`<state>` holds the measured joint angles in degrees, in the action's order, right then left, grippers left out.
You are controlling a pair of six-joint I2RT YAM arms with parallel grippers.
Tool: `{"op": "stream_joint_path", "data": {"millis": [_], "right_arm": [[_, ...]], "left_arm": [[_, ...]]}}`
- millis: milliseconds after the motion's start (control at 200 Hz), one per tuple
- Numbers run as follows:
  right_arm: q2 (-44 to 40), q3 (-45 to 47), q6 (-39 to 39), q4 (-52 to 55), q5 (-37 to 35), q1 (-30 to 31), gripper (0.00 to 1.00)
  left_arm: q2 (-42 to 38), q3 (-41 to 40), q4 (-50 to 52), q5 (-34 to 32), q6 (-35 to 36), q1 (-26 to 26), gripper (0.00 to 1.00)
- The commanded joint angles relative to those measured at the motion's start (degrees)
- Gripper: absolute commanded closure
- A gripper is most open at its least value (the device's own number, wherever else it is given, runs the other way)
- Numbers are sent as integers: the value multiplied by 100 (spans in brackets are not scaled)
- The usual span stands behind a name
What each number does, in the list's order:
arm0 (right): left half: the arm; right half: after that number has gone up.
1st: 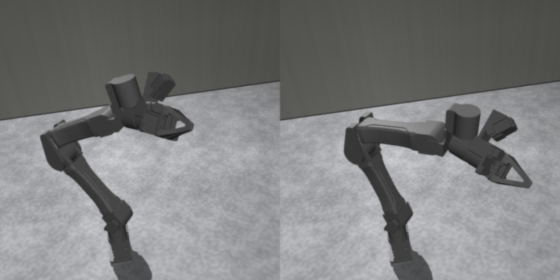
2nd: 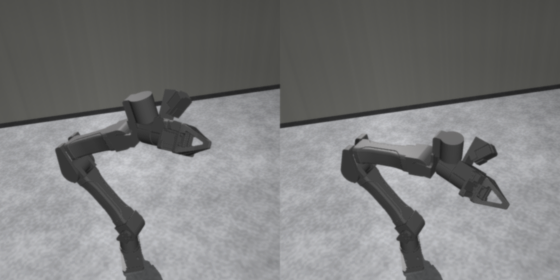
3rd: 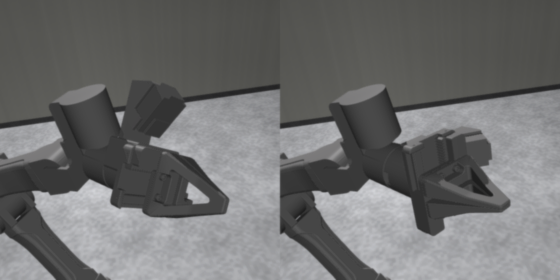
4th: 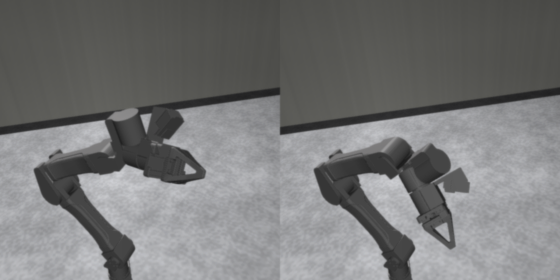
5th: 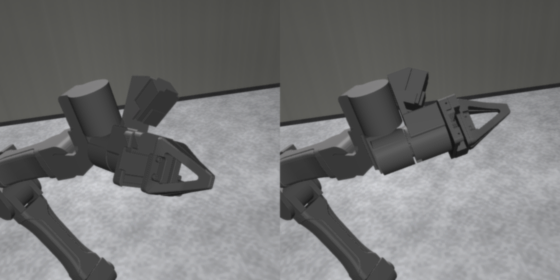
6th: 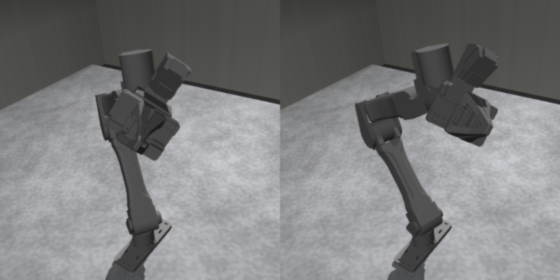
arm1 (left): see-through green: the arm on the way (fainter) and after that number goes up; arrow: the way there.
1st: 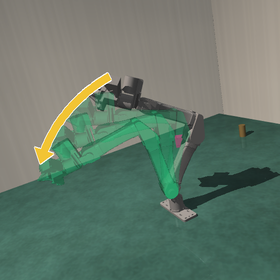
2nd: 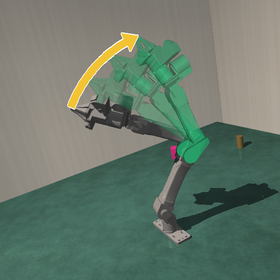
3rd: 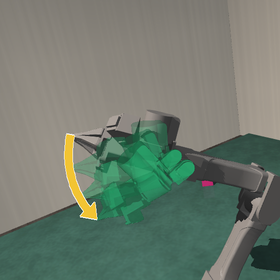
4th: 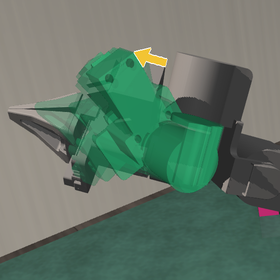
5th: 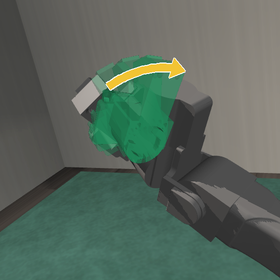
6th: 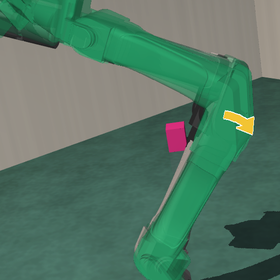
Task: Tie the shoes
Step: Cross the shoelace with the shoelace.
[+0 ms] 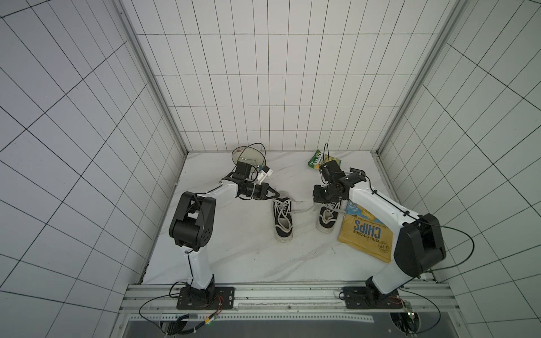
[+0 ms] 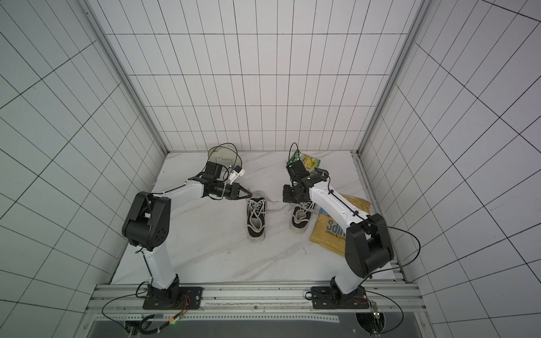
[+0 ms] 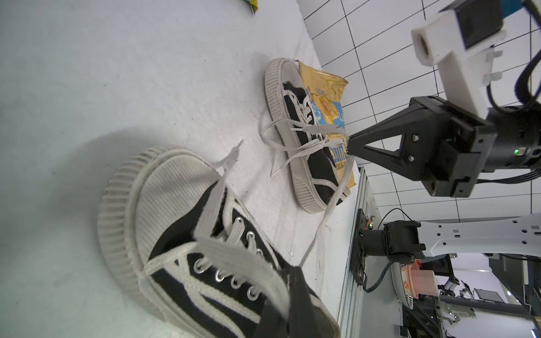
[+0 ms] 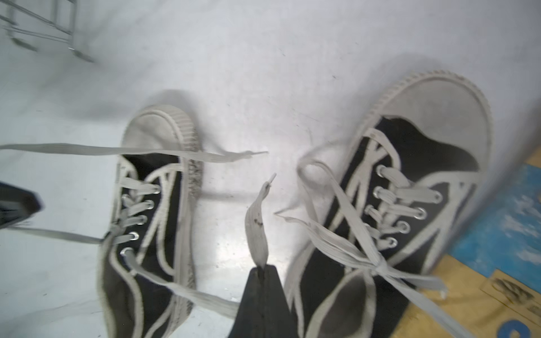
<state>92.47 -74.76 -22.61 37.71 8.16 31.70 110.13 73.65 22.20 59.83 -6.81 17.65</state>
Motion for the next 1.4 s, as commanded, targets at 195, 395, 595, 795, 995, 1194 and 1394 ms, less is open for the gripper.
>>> {"op": "stream_joint_path", "data": {"millis": [195, 395, 595, 795, 995, 1194, 1394], "right_arm": [[671, -980, 398, -1060, 1986, -27, 100], [923, -1255, 305, -1184, 2324, -26, 100], [916, -1271, 156, -1188, 2536, -85, 100], [764, -1098, 34, -1205, 2679, -230, 100], [806, -1077, -64, -1262, 3201, -449, 100], [984, -1023, -125, -1260, 3703, -646, 100], [1424, -1040, -162, -1407, 4067, -670, 100]], "left_arm": [[550, 997, 1226, 202, 1050, 447, 79], [607, 1151, 1226, 354, 1038, 584, 58], [612, 1348, 1174, -155, 1007, 796, 51], [630, 1491, 805, -494, 782, 980, 51], [731, 1502, 819, -246, 823, 1142, 59], [746, 1517, 815, -19, 861, 1232, 80], [476, 1247, 828, 211, 965, 1216, 100]]}}
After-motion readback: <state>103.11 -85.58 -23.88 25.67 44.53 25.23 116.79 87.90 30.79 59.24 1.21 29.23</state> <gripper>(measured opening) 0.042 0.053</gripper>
